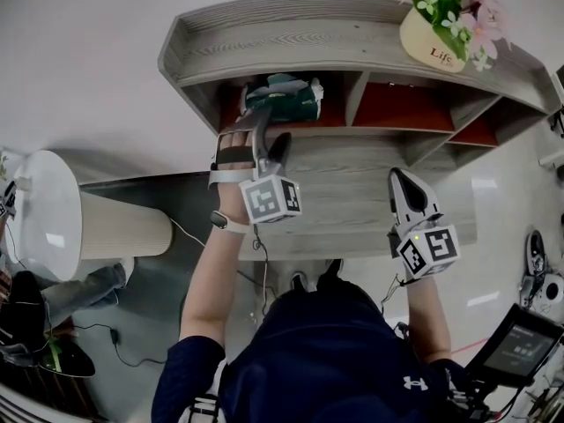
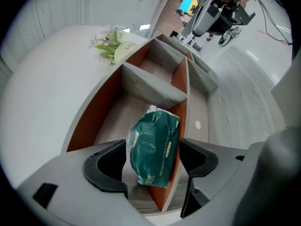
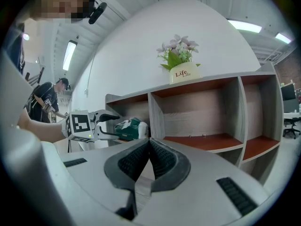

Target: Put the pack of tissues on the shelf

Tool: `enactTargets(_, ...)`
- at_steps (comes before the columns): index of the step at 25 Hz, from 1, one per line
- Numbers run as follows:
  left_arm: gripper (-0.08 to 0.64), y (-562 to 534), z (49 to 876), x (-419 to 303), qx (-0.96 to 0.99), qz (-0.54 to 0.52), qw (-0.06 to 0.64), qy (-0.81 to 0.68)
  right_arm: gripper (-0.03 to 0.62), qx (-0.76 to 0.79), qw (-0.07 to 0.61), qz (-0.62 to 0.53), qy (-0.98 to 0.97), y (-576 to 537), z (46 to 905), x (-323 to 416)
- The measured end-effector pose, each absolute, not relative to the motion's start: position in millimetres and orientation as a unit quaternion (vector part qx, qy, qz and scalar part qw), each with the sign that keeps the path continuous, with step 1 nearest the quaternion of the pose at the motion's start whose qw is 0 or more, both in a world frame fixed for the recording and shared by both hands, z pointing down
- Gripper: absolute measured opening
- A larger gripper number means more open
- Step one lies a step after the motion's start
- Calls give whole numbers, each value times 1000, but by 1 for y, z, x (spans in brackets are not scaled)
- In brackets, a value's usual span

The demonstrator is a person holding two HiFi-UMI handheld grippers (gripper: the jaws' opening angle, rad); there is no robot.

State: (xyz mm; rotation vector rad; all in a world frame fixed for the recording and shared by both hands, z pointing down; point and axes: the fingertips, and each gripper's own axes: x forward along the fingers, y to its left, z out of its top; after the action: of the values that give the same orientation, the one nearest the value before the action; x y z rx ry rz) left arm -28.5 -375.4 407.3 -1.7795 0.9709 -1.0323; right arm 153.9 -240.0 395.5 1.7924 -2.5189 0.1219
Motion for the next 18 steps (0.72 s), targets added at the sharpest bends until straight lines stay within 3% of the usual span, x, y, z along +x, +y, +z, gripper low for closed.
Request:
enactTargets(10,347,-315,373,-32,-728,-359,419,406,9,588,9,17,-809,-214,370,151)
enactTargets(18,329,-258,351,-34,-820,-241,323,407,9,615,-22,-33,-788,-189,337,153)
